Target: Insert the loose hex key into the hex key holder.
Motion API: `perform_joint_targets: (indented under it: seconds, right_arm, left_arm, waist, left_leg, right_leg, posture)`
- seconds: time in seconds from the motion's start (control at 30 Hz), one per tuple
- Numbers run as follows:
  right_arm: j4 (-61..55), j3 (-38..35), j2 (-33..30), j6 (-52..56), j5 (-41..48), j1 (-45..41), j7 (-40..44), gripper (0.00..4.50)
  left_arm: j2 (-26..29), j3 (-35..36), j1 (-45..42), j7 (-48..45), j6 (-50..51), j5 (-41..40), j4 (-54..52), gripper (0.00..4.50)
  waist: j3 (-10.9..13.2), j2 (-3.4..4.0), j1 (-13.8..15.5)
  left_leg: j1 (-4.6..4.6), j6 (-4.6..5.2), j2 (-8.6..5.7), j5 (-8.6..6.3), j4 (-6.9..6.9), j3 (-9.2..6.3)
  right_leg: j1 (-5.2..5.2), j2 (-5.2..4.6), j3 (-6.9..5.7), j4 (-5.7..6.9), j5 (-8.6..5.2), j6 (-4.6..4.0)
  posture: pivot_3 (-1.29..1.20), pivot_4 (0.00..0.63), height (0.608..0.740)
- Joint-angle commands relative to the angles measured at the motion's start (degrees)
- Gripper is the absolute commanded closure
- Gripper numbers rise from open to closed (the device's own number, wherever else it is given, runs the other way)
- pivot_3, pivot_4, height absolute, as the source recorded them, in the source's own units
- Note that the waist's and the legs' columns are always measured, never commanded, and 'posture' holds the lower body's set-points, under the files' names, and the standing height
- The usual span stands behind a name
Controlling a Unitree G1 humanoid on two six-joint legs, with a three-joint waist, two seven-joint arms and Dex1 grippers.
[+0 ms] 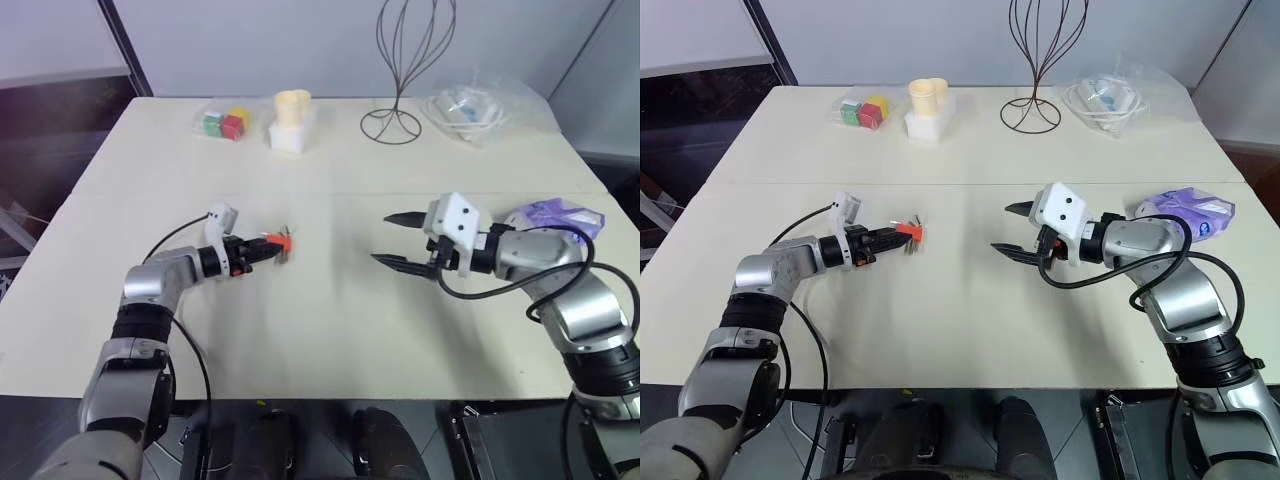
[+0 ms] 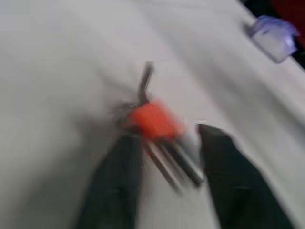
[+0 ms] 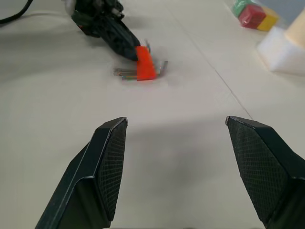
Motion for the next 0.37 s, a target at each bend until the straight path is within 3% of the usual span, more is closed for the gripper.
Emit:
perform_joint_targets:
  seconds: [0.03,0.07,0.1,0.27,0.37]
  right_arm:
    - [-0.83,-1.23,0.26,-0.86,-0.19,-1.41,0.23,1.08]
    - [-0.76,-1.33,0.27,-0.87,-0.24,-1.33,0.25,1.08]
    - [-0.88,-1.49,0.01,-0.77,-0.28,-0.98,0.36,1.08]
    - [-1.79,-3.85,-2.04,-0.38,0.22,1.30,0.78,1.08]
    - [-1.89,-6.24,-2.10,0.23,1.62,2.46,0.34,1.08]
  left_arm:
    - [1.32,0.10,-1.08,2.01,-0.69,2.23,2.15,0.76]
    - [1.59,-0.11,-1.07,2.10,-0.93,2.58,2.33,0.26]
    - [2.28,-0.37,-1.00,2.72,-2.39,3.65,2.52,0.05]
    - [7.48,-0.01,0.84,4.64,-12.38,8.22,0.09,0.05]
    - [9.65,2.92,2.40,4.39,-12.83,5.98,-5.02,0.05]
  waist:
    - [0.00,0.01,0.03]
    - [-0.01,0.01,-0.02]
    - [-0.01,0.01,-0.13]
    - [-0.01,0.01,-0.65]
    - [-0.01,0.01,-0.52]
  left_leg:
    - [0.01,0.00,0.00,0.00,0.04,-0.01]
    - [0.02,0.00,0.00,0.00,0.07,-0.01]
    - [0.05,0.00,0.00,0.00,0.10,-0.01]
    - [0.13,-0.01,0.07,-0.01,0.09,-0.02]
    - [0.11,-0.01,0.09,-0.01,0.04,-0.03]
  right_leg:
    - [0.03,0.00,0.00,0.00,0.00,0.00]
    - [0.06,0.00,0.00,0.00,0.00,0.00]
    - [0.11,0.00,0.00,0.00,0.00,0.00]
    - [0.14,-0.04,0.03,0.03,0.00,-0.01]
    - [0.07,-0.09,0.06,0.03,0.00,-0.02]
  posture:
    - [0.00,0.150,0.740]
    - [0.00,0.150,0.740]
    - [0.00,0.150,0.740]
    - [0.00,0.150,0.740]
    - [0.00,0.150,0.740]
